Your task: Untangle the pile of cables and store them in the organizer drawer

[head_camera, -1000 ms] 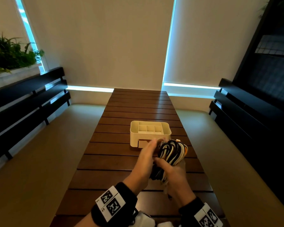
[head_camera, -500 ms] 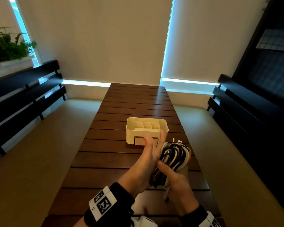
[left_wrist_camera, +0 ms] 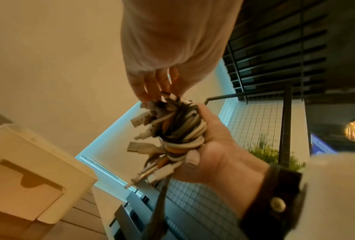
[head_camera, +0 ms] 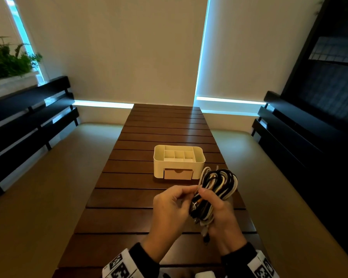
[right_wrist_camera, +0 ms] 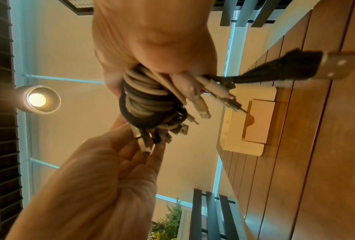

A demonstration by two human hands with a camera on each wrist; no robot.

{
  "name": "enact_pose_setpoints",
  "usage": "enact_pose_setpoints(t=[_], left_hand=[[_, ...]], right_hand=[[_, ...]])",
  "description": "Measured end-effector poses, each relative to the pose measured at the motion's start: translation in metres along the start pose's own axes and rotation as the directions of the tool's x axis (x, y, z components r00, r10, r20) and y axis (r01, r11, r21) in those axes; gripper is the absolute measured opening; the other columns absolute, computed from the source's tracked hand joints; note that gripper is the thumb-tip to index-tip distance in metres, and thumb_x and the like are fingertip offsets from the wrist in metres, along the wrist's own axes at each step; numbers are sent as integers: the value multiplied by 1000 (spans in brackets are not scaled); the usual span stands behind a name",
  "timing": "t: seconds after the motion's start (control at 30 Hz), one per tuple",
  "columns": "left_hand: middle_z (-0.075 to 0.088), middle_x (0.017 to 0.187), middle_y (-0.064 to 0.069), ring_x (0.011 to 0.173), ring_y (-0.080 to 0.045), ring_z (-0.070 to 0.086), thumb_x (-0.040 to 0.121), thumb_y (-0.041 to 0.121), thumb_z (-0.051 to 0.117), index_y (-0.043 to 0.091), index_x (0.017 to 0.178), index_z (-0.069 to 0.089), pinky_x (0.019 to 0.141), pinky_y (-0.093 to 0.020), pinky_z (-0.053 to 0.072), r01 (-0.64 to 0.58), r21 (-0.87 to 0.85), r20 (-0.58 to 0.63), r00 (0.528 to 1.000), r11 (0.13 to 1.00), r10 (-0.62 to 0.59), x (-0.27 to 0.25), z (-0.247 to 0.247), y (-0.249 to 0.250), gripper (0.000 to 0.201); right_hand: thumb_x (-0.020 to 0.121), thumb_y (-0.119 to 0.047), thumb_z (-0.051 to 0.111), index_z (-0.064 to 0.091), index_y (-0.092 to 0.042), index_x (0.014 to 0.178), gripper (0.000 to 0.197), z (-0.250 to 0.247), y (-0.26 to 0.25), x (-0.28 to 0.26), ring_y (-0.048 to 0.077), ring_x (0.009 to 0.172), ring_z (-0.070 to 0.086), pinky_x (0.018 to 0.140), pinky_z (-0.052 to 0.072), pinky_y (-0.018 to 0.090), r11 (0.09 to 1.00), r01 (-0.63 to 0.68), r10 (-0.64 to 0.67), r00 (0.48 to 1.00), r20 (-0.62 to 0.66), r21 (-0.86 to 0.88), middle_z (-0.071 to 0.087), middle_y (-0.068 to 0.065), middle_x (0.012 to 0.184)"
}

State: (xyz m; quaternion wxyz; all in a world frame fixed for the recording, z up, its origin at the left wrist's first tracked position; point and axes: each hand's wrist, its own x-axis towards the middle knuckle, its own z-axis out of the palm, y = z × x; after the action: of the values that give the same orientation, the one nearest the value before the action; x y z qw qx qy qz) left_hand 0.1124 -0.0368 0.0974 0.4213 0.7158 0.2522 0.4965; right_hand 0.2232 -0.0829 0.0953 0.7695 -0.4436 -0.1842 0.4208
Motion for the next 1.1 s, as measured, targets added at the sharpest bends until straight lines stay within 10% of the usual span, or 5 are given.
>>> enact_pose_setpoints(t=[0.27,0.4,0.7,0.9,1.1], left_hand=[[60,109,9,105,-2,58,89,26,53,18,111,66,84,-17,51,-178,17,17,984,984,178,-11,16,4,27],[53,112,15,112,-4,54,92,29,51,21,112,64,91,-23,49,-271,93,15,962,958,271,-16,24,7,25],[54,109,7,106,-8,53,91,25,51,17,110,62,90,-34,49,-371,320,-16,918,872,396,-21,34,13,24],[65,98,-4,92,-15,51,89,19,50,10,96,71,89,-28,42,-437,533,117,886,724,449,-13,39,21,24],[58,99,-3,93,-10,56,92,24,50,11,111,68,79,-23,50,-368,353,115,929,860,351,1,34,9,29]], right_hand=[[59,-14,70,71,-10,70,11,2,-2,-4,17,62,69,51,56,31,974,-96,85,995,62,204,70,5,67],[25,-21,94,76,-9,76,55,-2,-1,-9,19,71,71,58,58,29,901,-156,90,980,178,405,71,8,77],[79,-21,67,50,-8,131,56,-16,-4,-13,26,118,55,102,43,40,848,-270,108,930,351,455,60,13,123],[47,-22,92,72,-10,100,58,-5,-9,-4,18,89,68,78,57,32,844,-314,148,916,374,436,70,7,94],[65,-18,75,70,-5,84,24,9,-14,9,16,65,68,61,58,25,838,-240,189,970,151,491,68,6,72]])
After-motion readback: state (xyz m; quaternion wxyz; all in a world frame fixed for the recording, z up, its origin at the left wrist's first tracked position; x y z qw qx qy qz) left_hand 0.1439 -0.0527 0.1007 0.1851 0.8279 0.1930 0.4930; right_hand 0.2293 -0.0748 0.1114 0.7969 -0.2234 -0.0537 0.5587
